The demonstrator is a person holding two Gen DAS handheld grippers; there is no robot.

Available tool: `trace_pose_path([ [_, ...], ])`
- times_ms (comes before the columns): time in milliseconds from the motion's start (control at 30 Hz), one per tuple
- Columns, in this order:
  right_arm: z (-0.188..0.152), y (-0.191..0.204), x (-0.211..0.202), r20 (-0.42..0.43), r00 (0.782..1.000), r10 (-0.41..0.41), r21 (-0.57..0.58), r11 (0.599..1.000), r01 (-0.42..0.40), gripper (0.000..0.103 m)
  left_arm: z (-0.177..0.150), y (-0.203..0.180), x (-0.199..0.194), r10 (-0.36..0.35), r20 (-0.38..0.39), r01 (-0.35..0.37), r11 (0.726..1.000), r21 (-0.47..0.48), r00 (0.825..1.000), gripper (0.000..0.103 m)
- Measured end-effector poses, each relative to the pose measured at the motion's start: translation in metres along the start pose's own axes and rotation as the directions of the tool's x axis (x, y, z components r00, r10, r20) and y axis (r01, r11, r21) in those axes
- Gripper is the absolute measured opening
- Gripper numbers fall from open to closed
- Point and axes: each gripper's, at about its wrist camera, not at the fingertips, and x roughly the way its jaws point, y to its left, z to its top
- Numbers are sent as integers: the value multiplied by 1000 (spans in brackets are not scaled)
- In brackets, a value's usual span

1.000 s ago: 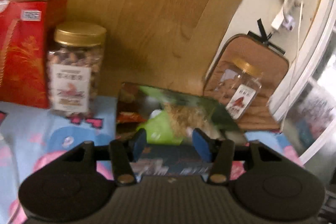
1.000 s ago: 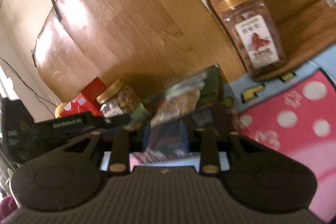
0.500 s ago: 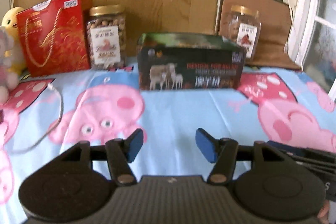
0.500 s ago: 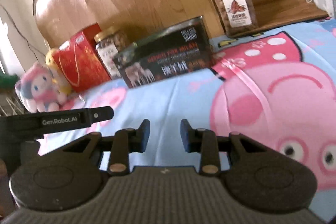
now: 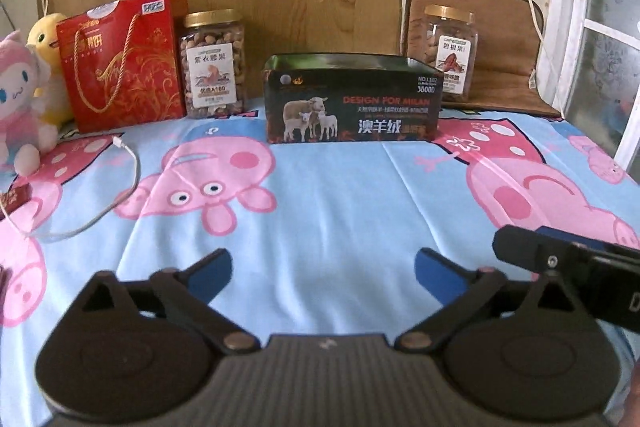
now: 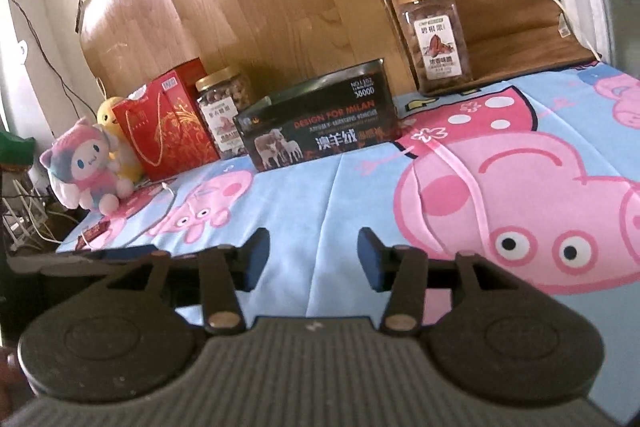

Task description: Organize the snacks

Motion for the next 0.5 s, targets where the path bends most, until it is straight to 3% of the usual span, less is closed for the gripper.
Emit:
trace_pose_path([
  [367, 1, 10, -17, 51, 999, -3, 7, 1000, 3, 63, -5, 1, -1, -15, -123, 8, 998, -57, 992, 103],
  [500, 1, 8, -17, 61, 998, -14, 19, 1000, 13, 67, -9, -2, -1, 2, -116, -6, 999, -32, 993, 103],
])
